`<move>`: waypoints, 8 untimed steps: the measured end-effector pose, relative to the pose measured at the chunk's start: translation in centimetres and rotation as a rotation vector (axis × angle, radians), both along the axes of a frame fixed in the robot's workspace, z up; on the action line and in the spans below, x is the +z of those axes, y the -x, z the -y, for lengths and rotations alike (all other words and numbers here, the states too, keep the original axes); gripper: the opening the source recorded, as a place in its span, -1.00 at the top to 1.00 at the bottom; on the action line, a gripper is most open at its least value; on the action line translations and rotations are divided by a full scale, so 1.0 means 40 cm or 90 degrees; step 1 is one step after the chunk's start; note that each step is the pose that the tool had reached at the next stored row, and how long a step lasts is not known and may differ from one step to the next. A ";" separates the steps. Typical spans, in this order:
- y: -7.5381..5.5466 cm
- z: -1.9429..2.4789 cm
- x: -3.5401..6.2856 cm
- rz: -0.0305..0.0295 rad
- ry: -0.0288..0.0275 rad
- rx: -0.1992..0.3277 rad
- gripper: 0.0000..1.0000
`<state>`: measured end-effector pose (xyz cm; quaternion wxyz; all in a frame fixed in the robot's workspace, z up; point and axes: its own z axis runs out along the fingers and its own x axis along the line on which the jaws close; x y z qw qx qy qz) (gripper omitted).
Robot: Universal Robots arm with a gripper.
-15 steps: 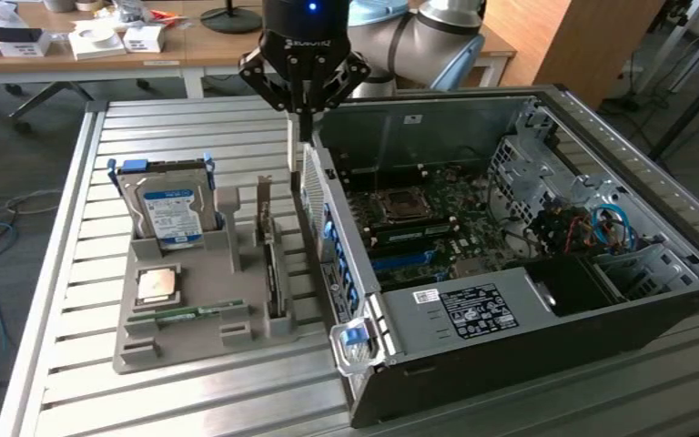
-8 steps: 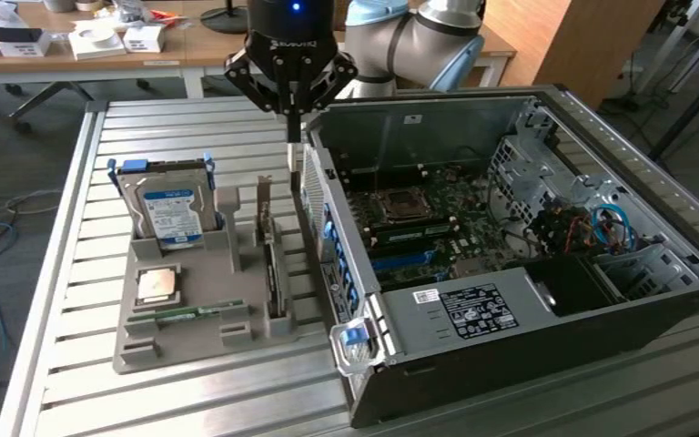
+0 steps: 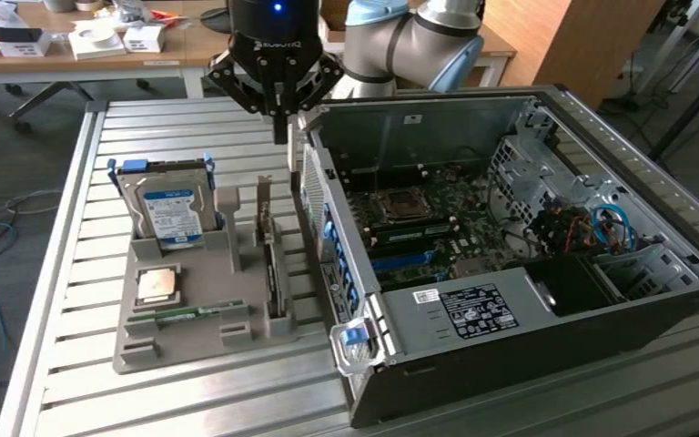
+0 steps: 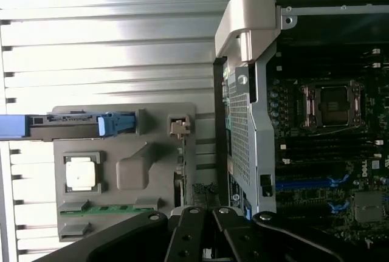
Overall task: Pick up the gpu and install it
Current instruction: 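Reach for the gpu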
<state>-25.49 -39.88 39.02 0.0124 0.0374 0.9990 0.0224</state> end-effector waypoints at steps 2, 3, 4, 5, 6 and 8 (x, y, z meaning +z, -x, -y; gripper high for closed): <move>0.008 0.000 0.000 0.0000 0.0000 0.000 0.79; 0.012 0.000 -0.001 0.0000 0.0000 0.000 0.79; 0.015 0.000 -0.001 -0.0001 0.0000 0.000 0.79; 0.017 0.000 -0.001 -0.0001 0.0000 0.000 0.79; 0.017 0.000 -0.001 0.0000 0.0000 0.000 0.79; 0.017 0.000 -0.001 -0.0001 0.0000 0.000 0.79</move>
